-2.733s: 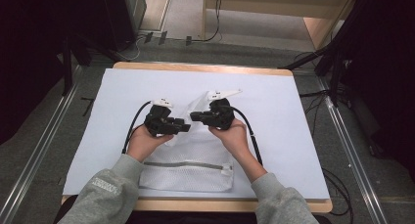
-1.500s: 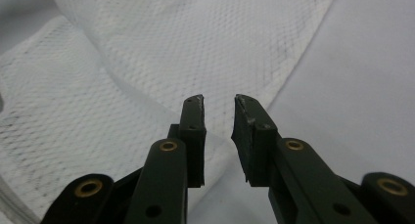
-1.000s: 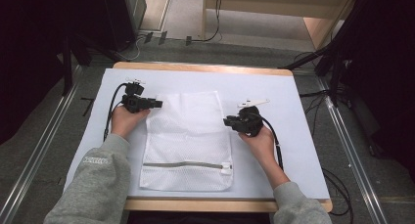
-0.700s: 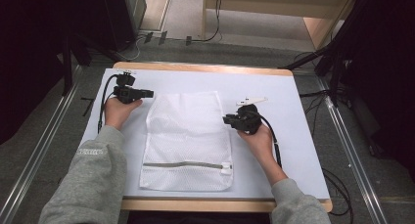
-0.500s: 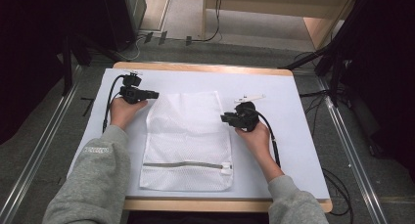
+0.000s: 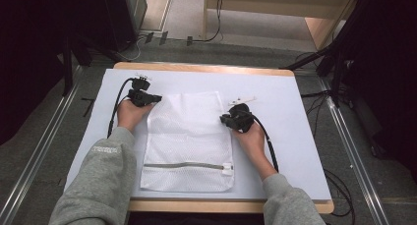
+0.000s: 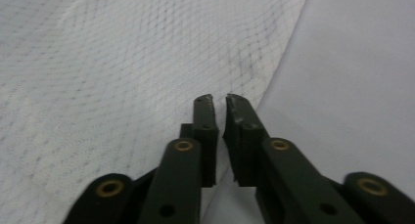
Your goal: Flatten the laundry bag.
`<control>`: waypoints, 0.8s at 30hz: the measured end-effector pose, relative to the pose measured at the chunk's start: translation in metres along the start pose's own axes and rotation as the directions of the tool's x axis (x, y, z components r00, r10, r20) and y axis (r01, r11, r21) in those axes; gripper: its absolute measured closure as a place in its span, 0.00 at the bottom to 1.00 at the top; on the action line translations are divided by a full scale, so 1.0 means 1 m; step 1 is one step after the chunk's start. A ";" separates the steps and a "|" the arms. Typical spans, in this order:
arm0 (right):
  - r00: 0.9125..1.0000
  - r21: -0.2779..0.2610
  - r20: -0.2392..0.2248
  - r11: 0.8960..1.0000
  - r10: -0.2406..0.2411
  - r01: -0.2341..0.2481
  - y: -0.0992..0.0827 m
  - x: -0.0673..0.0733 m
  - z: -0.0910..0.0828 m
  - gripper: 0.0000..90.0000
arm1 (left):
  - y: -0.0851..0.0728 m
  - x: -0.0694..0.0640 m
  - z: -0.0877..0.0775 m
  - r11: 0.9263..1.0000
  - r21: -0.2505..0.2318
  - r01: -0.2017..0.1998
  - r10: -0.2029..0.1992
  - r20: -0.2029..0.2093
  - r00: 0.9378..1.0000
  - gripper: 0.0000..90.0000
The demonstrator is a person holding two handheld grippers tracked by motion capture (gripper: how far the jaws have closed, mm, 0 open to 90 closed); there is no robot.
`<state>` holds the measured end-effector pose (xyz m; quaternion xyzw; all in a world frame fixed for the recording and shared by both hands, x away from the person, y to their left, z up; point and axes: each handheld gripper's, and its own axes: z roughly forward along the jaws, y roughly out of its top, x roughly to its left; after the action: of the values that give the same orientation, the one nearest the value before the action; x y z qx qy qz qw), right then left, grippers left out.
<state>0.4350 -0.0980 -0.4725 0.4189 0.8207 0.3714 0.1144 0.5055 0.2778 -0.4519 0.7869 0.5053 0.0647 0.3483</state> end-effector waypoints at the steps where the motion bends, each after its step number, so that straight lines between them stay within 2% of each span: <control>1: 1.000 0.007 -0.002 1.000 0.006 -0.006 0.000 -0.001 0.000 1.00 | 0.000 0.003 -0.003 1.000 -0.005 0.015 -0.015 0.007 1.000 1.00; 3: 1.000 0.008 -0.019 1.000 0.021 -0.020 0.001 -0.002 0.001 1.00 | 0.000 0.009 -0.009 0.999 -0.017 0.030 -0.030 0.002 1.000 1.00; 8: 1.000 0.018 -0.018 1.000 0.006 -0.006 0.002 -0.002 0.001 1.00 | 0.000 0.022 -0.023 0.997 -0.036 0.072 -0.071 0.015 0.997 1.00; 11: 1.000 0.018 -0.020 1.000 0.009 -0.009 0.002 -0.002 0.001 1.00 | 0.000 0.025 -0.026 0.997 -0.036 0.074 -0.073 0.015 0.997 1.00; 14: 1.000 0.016 -0.020 1.000 0.001 -0.001 0.002 -0.003 0.001 1.00 | 0.000 0.033 -0.031 0.992 -0.060 0.111 -0.111 0.010 0.994 1.00; 15: 1.000 0.016 -0.023 1.000 0.000 0.000 0.001 -0.003 0.001 1.00 | 0.000 0.036 -0.031 0.992 -0.057 0.110 -0.111 -0.011 0.994 1.00; 17: 1.000 0.016 -0.025 1.000 0.004 -0.003 0.001 -0.003 0.001 1.00 | 0.000 0.039 -0.031 0.990 -0.057 0.128 -0.128 -0.002 0.992 1.00; 19: 1.000 0.014 -0.027 1.000 -0.001 0.002 0.001 -0.004 0.001 1.00 | 0.001 0.038 -0.030 0.991 -0.055 0.123 -0.125 -0.021 0.992 0.99; 21: 1.000 0.015 -0.022 1.000 0.002 -0.001 0.001 -0.005 0.000 1.00 | 0.001 0.039 -0.030 0.989 -0.059 0.138 -0.142 -0.063 0.988 0.97; 22: 1.000 0.017 -0.019 1.000 -0.001 0.002 0.001 -0.005 -0.001 1.00 | 0.001 0.040 -0.032 0.987 -0.066 0.149 -0.153 -0.066 0.986 0.97; 24: 1.000 0.021 -0.010 1.000 0.004 -0.003 0.001 -0.007 -0.002 1.00 | 0.000 0.044 -0.037 0.982 -0.070 0.178 -0.180 -0.028 0.983 0.93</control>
<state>0.4387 -0.1038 -0.4711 0.4196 0.8244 0.3650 0.1053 0.5095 0.3325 -0.4351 0.7250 0.5774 0.0633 0.3702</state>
